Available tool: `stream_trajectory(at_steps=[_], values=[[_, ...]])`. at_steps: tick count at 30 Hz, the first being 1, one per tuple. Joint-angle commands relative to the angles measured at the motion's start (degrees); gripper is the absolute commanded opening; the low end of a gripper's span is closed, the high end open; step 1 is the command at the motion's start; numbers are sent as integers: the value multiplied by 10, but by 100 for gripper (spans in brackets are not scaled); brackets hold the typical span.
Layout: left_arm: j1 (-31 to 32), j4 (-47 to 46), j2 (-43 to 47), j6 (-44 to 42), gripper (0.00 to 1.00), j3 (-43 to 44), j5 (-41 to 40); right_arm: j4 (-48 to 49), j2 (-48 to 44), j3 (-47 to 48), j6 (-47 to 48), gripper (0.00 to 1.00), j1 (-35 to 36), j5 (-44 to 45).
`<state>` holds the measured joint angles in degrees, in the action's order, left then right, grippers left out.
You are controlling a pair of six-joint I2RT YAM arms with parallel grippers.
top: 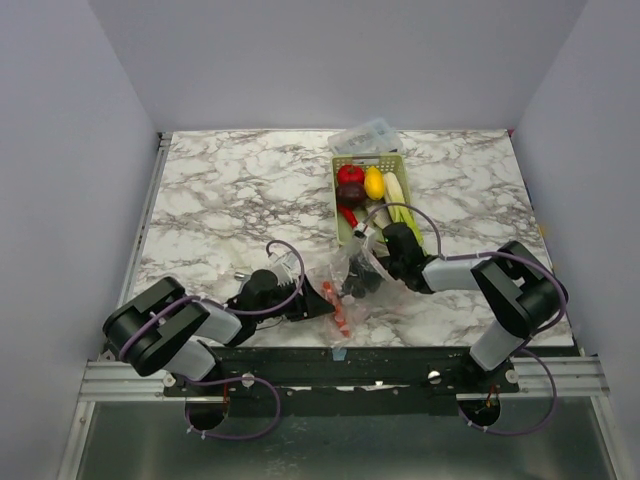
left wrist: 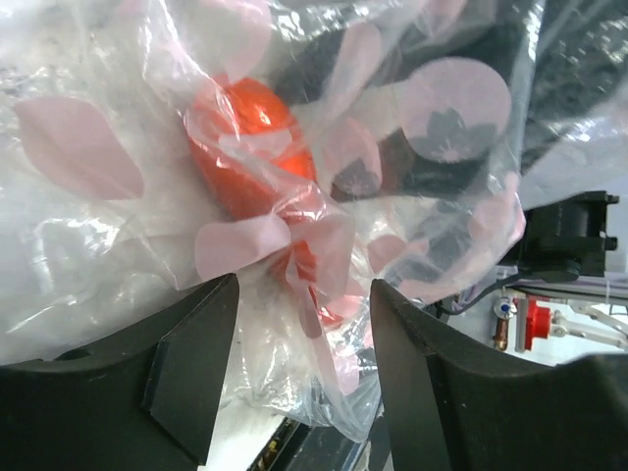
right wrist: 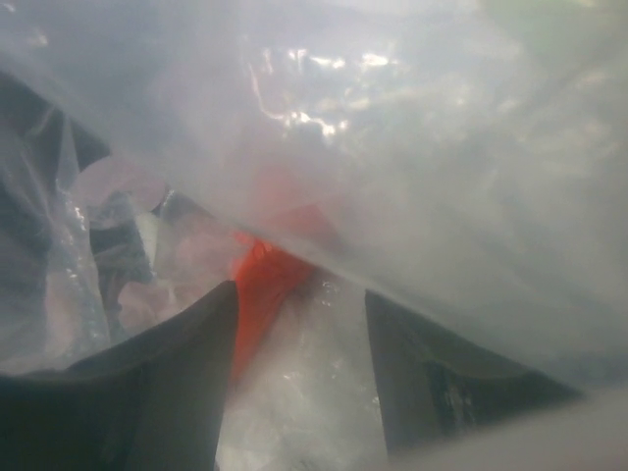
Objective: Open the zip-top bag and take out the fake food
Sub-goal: Pick up the fake vegetable from the zipper food storage bag.
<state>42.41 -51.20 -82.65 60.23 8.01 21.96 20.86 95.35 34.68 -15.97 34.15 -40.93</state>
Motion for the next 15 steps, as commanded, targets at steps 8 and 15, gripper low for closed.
stream_trajectory(at_steps=[8,15], values=[[2,-85,-39,32,59,-21,-83,-34,19,32,28,60,36,15],[2,-79,25,37,62,-54,-133,-63,14,47,65,65,71,56]])
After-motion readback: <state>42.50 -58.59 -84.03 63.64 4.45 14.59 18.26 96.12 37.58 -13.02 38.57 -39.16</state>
